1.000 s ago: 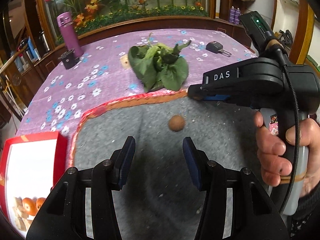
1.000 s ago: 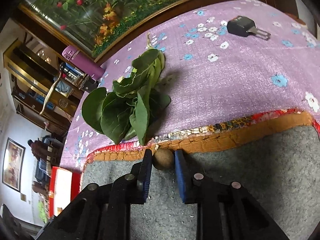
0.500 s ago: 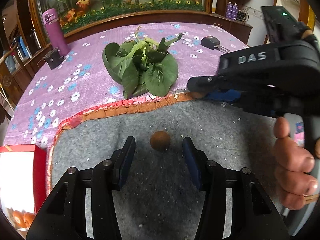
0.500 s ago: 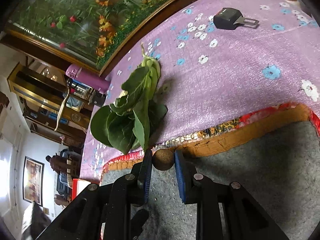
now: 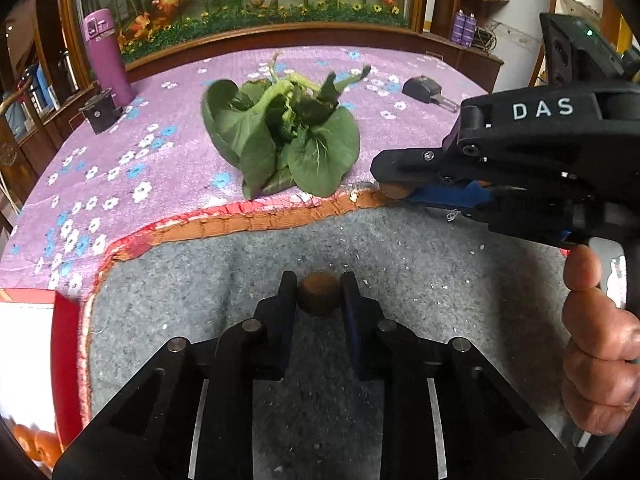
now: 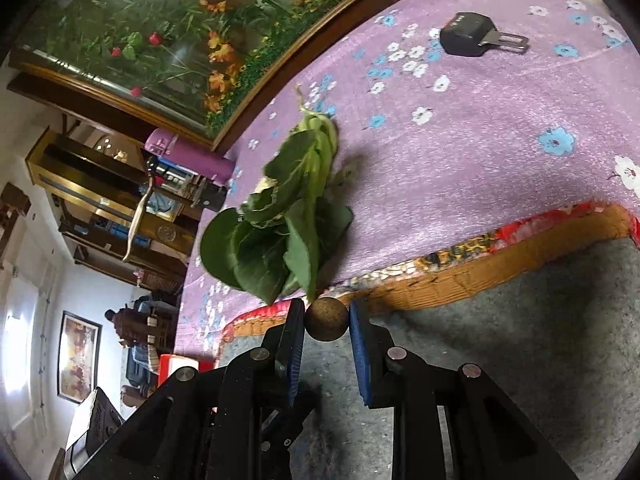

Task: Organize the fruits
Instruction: 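Lift the brown nut with the right tool and carry it over the white tray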

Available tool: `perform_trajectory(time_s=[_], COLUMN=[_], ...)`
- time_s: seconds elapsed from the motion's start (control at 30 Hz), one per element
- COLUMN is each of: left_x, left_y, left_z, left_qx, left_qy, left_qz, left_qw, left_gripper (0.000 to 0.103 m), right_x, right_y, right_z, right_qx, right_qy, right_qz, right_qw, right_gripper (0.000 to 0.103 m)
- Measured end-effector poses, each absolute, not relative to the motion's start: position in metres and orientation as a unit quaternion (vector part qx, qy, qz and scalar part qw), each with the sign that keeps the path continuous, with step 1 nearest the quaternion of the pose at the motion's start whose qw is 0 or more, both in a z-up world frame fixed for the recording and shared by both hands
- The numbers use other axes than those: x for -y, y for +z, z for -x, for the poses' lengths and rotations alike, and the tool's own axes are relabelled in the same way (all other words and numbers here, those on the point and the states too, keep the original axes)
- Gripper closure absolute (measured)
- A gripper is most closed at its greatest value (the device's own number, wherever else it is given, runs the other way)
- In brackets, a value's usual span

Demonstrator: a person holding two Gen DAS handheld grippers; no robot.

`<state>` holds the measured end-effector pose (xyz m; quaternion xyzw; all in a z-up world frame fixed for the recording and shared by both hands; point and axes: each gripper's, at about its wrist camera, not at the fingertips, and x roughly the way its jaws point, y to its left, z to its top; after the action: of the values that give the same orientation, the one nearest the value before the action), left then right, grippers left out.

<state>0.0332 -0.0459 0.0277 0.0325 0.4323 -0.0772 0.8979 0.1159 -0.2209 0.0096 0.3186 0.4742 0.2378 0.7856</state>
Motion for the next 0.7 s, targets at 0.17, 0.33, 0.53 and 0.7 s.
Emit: perform_trajectory(time_s=[0.17,0.33,0.53,0.7], left_x=[0.029,0.003,-0.034,-0.07], left_y=[0.048,0.073,0.097,0.11], left_z=[-0.013,0.02,0.06,0.093], left_qx=[-0.408,-0.376,-0.338,-0.315], left_qy=[-0.06,-0.03,0.036,0.08], left_qz=[-0.026,-0.02,-0.029,-0.025], left_qw=[0.911,0.926,0.94,0.945], left_gripper=[0.082,0.082,0.082,0.082], right_x=[0.219,0.212,0.201,0.195], right_y=[0.014,0.019,0.023,0.023], right_z=[-0.113,-0.109,-0.101,-0.093], right_qx=[-0.466,-0.458,-0.449,-0.444], right_qy=[0.255,0.257,0.257,0.253], right_qz=[-0.323,-0.304,-0.27,-0.248], right_qw=[0.783,0.795,0.812,0.823], right_gripper=[0.081,0.081,0.081,0.081])
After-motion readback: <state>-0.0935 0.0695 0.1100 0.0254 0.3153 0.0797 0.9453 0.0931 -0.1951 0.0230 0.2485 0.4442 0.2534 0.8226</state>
